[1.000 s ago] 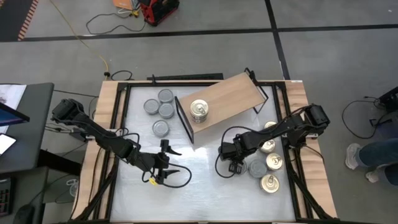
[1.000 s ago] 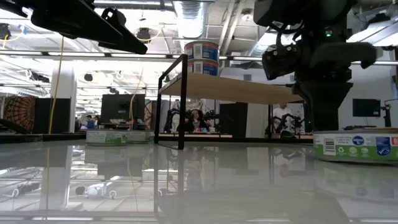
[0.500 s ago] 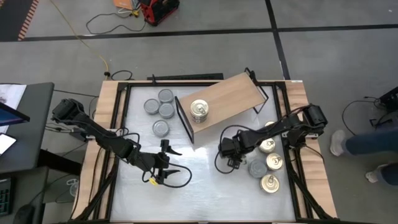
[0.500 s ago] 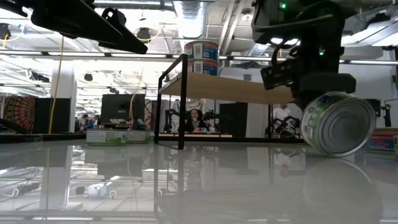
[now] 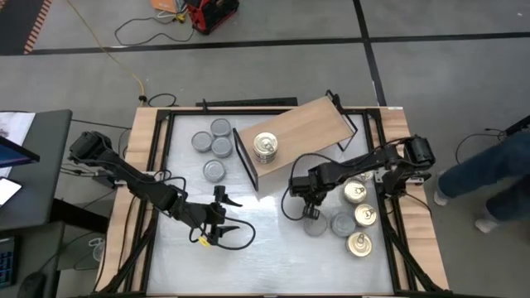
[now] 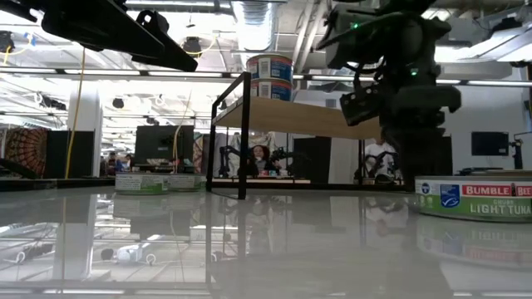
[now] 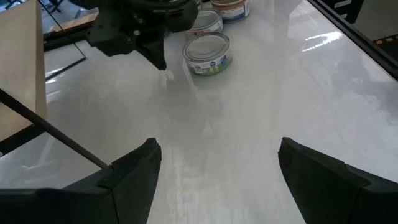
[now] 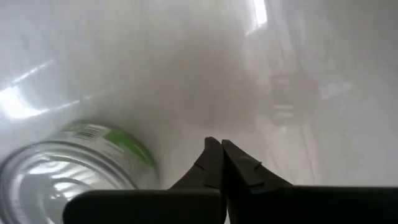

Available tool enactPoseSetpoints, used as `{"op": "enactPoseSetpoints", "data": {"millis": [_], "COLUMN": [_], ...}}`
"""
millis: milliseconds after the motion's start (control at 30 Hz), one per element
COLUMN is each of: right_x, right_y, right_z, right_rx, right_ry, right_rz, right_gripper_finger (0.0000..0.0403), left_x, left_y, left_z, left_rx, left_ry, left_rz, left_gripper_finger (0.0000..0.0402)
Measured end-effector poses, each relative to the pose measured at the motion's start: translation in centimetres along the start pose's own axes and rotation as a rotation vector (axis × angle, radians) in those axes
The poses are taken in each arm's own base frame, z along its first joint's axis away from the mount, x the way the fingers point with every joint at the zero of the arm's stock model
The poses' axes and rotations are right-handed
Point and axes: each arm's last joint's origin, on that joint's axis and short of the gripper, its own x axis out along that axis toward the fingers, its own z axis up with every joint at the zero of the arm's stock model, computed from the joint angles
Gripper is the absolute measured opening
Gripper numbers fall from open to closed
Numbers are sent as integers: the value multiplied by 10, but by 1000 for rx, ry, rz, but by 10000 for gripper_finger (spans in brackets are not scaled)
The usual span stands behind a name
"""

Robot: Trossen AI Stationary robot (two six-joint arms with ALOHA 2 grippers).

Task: Stack canned seafood by type on shelf
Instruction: Put the green tuna can on the shelf

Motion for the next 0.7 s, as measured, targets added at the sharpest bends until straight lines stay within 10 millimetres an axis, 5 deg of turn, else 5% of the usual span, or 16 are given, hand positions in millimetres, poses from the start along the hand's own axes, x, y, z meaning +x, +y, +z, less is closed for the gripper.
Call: {"op": "enactPoseSetpoints", "data": {"millis": [167,333,700], "right_x": [-27,-53,-37], "right_y": [-2,25,113], "right_z": [-10,-33,-82], "right_rx": [60,29,-90], "right_ry": [-77,-174,-224], "right_rz": [-30,34,-28], "right_gripper_finger": [42,47,100], "left_x": [0,0,0], "left_y": [0,0,0], "left_z": [-1,-2,-3], "left_rx": [6,15,17], "left_ry": [9,19,24], "left_rz": [-16,-16,7], "left_gripper_finger": [310,310,310]}}
